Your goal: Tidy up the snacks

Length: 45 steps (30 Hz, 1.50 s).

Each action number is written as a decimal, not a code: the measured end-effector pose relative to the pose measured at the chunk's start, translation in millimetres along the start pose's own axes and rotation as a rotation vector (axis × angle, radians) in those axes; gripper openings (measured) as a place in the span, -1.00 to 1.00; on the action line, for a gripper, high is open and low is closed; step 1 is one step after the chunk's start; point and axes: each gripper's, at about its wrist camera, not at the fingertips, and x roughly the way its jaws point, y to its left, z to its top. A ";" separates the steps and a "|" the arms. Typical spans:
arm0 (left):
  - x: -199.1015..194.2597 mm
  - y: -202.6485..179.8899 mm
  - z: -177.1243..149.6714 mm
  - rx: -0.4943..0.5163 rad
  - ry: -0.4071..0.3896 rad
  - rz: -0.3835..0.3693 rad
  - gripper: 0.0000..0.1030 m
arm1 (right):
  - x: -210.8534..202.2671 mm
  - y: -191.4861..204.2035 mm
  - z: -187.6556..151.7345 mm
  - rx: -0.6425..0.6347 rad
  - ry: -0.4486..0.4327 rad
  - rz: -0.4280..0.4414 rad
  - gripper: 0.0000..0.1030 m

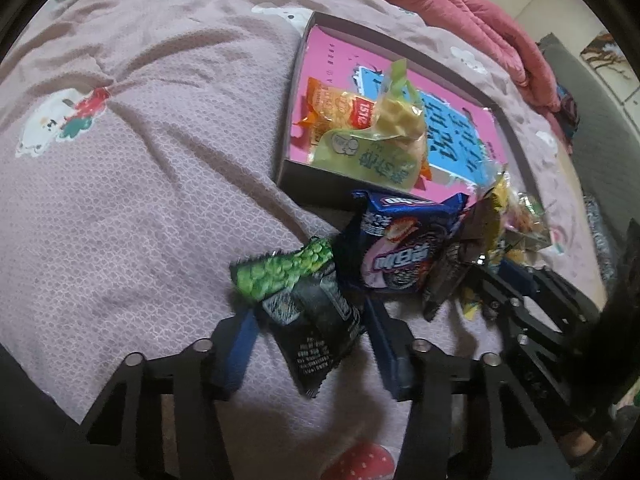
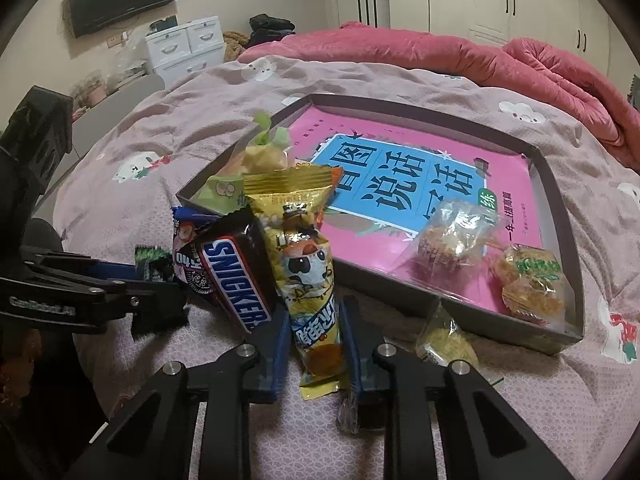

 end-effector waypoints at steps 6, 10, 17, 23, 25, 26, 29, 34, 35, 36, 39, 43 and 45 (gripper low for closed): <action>-0.1 4.3 1.4 0.000 0.003 -0.011 -0.08 | -6.7 0.1 1.4 0.013 -0.023 0.024 -0.65; -3.5 6.1 1.8 0.011 -0.004 -0.010 -0.10 | -12.5 5.1 0.5 -0.002 -0.033 0.041 -0.66; -14.7 11.7 2.5 0.002 -0.039 -0.008 -0.11 | -28.6 -0.9 3.9 0.033 -0.089 0.041 -0.66; -25.1 14.3 2.8 -0.002 -0.074 -0.039 -0.11 | -35.4 -5.7 5.6 0.057 -0.110 0.037 -0.66; -30.2 12.4 3.6 0.010 -0.096 -0.043 -0.12 | -37.5 -7.6 5.8 0.067 -0.111 0.037 -0.66; -32.3 12.0 4.0 0.013 -0.105 -0.047 -0.12 | -38.6 -8.2 5.8 0.070 -0.113 0.035 -0.66; -39.2 11.3 4.5 0.020 -0.130 -0.074 -0.12 | -43.2 -10.2 6.9 0.082 -0.128 0.038 -0.66; -49.1 10.3 4.1 0.041 -0.176 -0.067 -0.12 | -51.7 -13.3 9.8 0.100 -0.160 0.045 -0.66; -51.1 9.8 4.6 0.046 -0.185 -0.066 -0.12 | -53.6 -14.3 10.1 0.105 -0.165 0.048 -0.66; -52.7 9.2 5.0 0.051 -0.194 -0.062 -0.12 | -54.5 -15.0 10.4 0.109 -0.168 0.051 -0.66; -58.8 7.3 6.4 0.065 -0.220 -0.055 -0.12 | -58.1 -17.2 11.5 0.120 -0.182 0.049 -0.66; -66.5 4.4 7.5 0.084 -0.250 -0.051 -0.12 | -62.2 -20.7 12.6 0.136 -0.195 0.051 -0.66; -70.2 3.2 8.1 0.092 -0.264 -0.047 -0.12 | -65.0 -23.5 13.6 0.145 -0.206 0.050 -0.66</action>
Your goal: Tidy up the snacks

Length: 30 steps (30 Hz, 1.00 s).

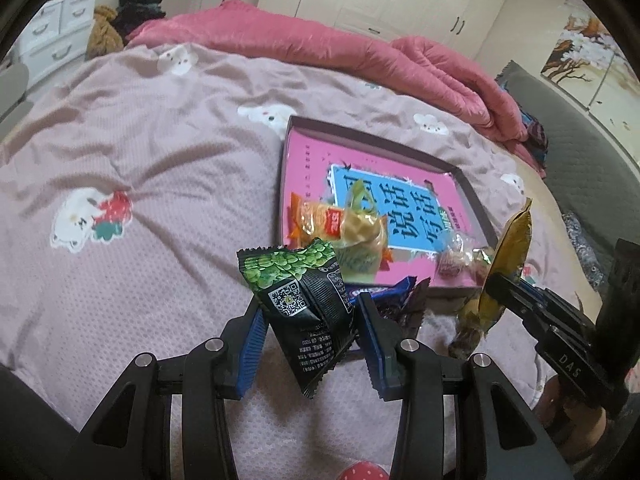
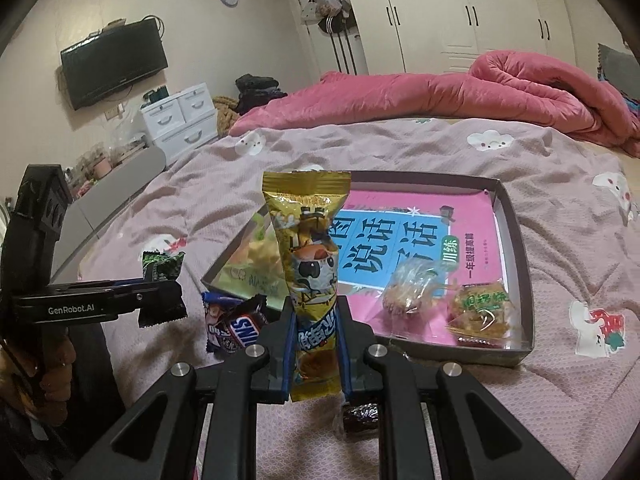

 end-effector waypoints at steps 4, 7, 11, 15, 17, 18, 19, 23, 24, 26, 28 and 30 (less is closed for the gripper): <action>-4.6 -1.9 5.0 0.007 -0.022 0.000 -0.12 | -5.5 -4.5 3.2 0.016 -0.020 -0.001 -0.66; -6.8 -4.3 9.2 0.009 -0.032 -0.003 -0.14 | -9.0 -11.0 6.2 0.036 -0.035 -0.003 -0.66; -7.9 -10.9 12.7 0.023 -0.042 -0.004 -0.20 | -14.6 -18.8 8.9 0.056 -0.054 -0.019 -0.66; -4.0 -17.3 14.2 0.039 -0.036 -0.011 -0.21 | -17.4 -25.6 10.9 0.075 -0.064 -0.025 -0.66; 1.8 -17.7 14.8 0.031 -0.018 -0.019 -0.22 | -17.4 -27.0 11.6 0.079 -0.066 -0.027 -0.66; 3.2 -17.8 15.4 0.027 -0.014 -0.022 -0.23 | -17.7 -27.2 11.9 0.079 -0.068 -0.026 -0.66; 4.3 -18.2 16.8 0.028 -0.017 -0.020 -0.23 | -17.9 -26.6 11.9 0.079 -0.068 -0.026 -0.66; 5.1 -22.0 25.7 0.026 -0.034 -0.032 -0.23 | -21.3 -28.0 12.7 0.077 -0.083 -0.034 -0.66; 5.0 -23.5 27.1 0.028 -0.039 -0.033 -0.23 | -22.8 -29.4 13.5 0.079 -0.090 -0.039 -0.66; 7.0 -27.9 31.8 0.026 -0.042 -0.048 -0.23 | -24.8 -32.0 15.1 0.086 -0.099 -0.047 -0.66; 10.0 -33.6 35.5 0.025 -0.044 -0.060 -0.23 | -27.8 -34.3 15.3 0.094 -0.107 -0.061 -0.66; 14.8 -40.1 38.6 0.038 -0.047 -0.065 -0.23 | -30.2 -39.8 16.5 0.107 -0.115 -0.075 -0.66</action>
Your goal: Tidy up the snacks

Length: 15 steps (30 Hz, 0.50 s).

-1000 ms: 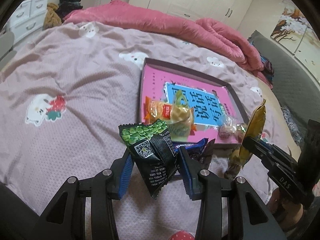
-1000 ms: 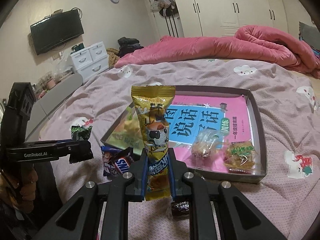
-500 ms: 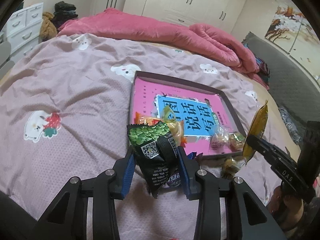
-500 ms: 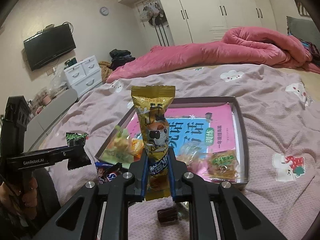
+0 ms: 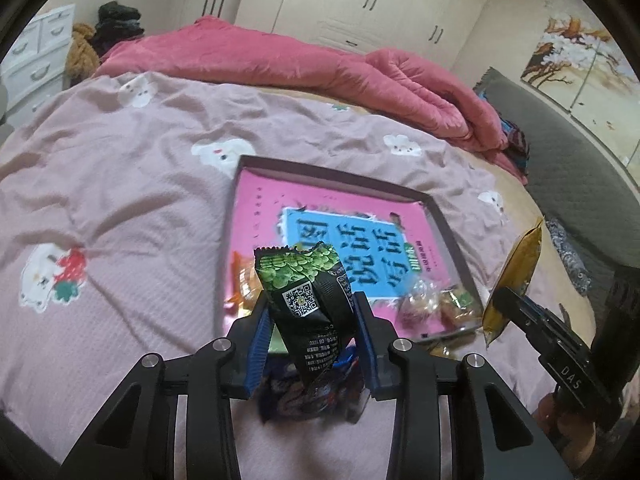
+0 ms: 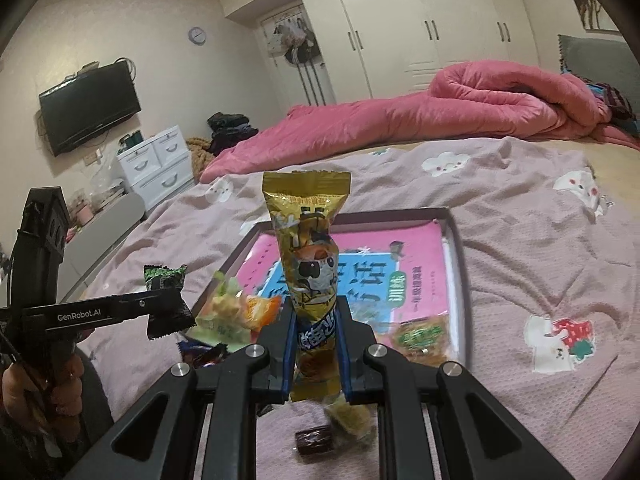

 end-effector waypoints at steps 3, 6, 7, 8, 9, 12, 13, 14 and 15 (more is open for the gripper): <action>8.2 -8.1 2.8 0.007 0.008 -0.018 -0.23 | -2.1 -6.4 3.7 0.011 -0.013 -0.022 -0.66; 16.8 -15.7 4.4 0.017 0.013 -0.026 -0.23 | -5.0 -13.6 7.4 0.021 -0.028 -0.041 -0.66; 19.0 -17.5 4.9 0.017 0.016 -0.029 -0.23 | -6.0 -16.1 8.4 0.027 -0.033 -0.045 -0.66; 22.0 -19.6 5.3 0.020 0.020 -0.033 -0.23 | -6.2 -18.2 9.0 0.031 -0.035 -0.048 -0.66; 24.0 -21.2 5.5 0.022 0.023 -0.037 -0.23 | -6.7 -20.2 9.6 0.036 -0.039 -0.053 -0.66; 32.9 -26.2 6.1 0.034 0.036 -0.041 -0.23 | -7.0 -25.5 10.7 0.054 -0.043 -0.061 -0.66; 35.8 -27.1 6.2 0.032 0.041 -0.047 -0.23 | -7.2 -27.2 11.4 0.057 -0.045 -0.064 -0.66; 37.8 -27.9 6.2 0.031 0.044 -0.050 -0.23 | -7.3 -28.6 12.0 0.059 -0.046 -0.068 -0.66; 40.9 -29.1 6.3 0.033 0.048 -0.051 -0.23 | -7.2 -29.9 12.3 0.062 -0.048 -0.071 -0.66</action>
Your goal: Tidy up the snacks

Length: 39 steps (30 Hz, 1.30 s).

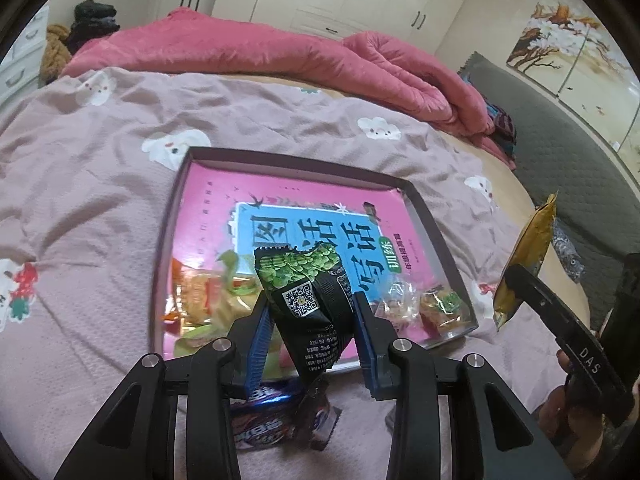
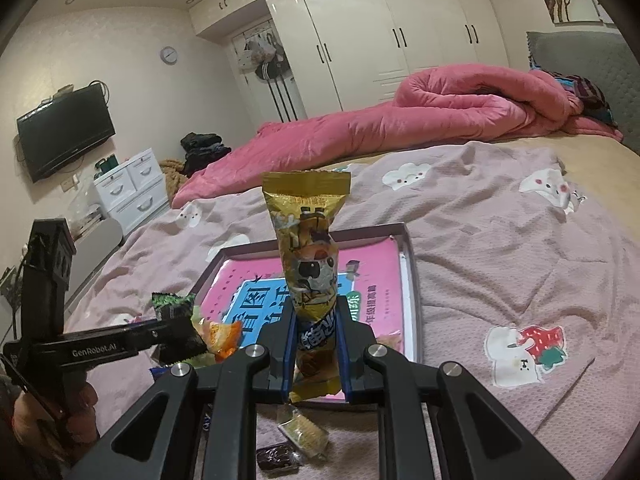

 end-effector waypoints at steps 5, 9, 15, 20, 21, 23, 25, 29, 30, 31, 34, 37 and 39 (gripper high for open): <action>13.3 -5.7 -1.3 0.017 0.023 -0.012 -0.23 | 1.0 -5.9 1.0 0.019 -0.004 -0.005 -0.66; 22.6 -9.4 -3.2 0.046 0.041 -0.021 -0.23 | 6.5 -9.4 -0.2 0.040 0.007 0.001 -0.66; 31.5 -13.2 -5.3 0.082 0.057 -0.031 -0.23 | 20.1 -14.1 -3.4 0.070 0.034 0.013 -0.66; 39.3 -13.4 -7.5 0.093 0.076 -0.040 -0.23 | 31.7 -11.8 -8.4 0.073 0.066 0.029 -0.66; 40.1 -13.2 -7.8 0.094 0.078 -0.040 -0.23 | 34.7 -10.3 -9.7 0.069 0.074 0.030 -0.66; 42.0 -12.9 -7.8 0.094 0.082 -0.042 -0.23 | 38.6 -8.9 -11.6 0.064 0.084 0.032 -0.66; 43.4 -12.9 -7.4 0.095 0.085 -0.042 -0.23 | 41.4 -8.3 -13.4 0.066 0.094 0.038 -0.66; 45.9 -13.6 -7.2 0.100 0.088 -0.041 -0.23 | 47.1 -9.6 -15.9 0.082 0.109 0.047 -0.66; 46.6 -13.6 -7.2 0.100 0.088 -0.041 -0.23 | 48.7 -10.0 -16.8 0.087 0.114 0.048 -0.66; 47.1 -13.3 -7.2 0.099 0.090 -0.041 -0.23 | 50.2 -10.2 -17.1 0.089 0.118 0.049 -0.66; 48.1 -11.9 -6.9 0.095 0.093 -0.040 -0.23 | 54.7 -10.5 -18.6 0.092 0.137 0.056 -0.66; 50.0 -11.9 -6.8 0.098 0.096 -0.039 -0.23 | 56.6 -9.8 -19.7 0.090 0.141 0.057 -0.66; 50.8 -11.1 -7.1 0.097 0.098 -0.040 -0.23 | 58.4 -9.7 -20.3 0.089 0.145 0.055 -0.66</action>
